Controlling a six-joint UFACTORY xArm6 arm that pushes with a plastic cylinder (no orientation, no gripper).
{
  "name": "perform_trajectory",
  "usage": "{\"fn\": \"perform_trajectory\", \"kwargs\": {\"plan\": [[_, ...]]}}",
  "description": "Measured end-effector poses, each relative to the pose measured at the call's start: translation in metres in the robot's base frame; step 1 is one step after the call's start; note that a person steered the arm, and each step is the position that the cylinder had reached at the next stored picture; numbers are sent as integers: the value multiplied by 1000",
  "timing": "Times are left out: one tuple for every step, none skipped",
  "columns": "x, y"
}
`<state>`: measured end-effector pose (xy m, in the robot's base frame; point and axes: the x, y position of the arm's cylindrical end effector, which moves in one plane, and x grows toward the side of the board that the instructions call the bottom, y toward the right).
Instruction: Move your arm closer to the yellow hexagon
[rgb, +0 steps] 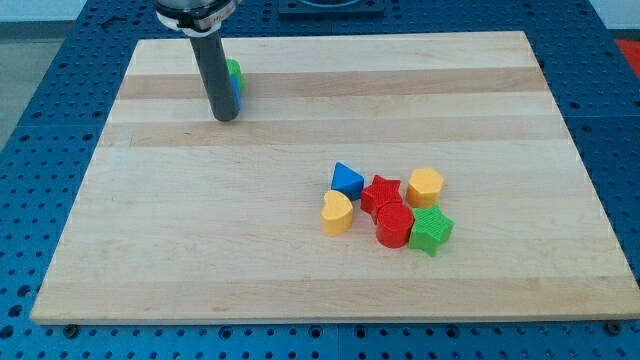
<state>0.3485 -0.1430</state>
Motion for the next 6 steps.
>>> {"fn": "perform_trajectory", "kwargs": {"plan": [[-11,0],[-19,0],[-17,7],[14,106],[48,203],[83,279]]}}
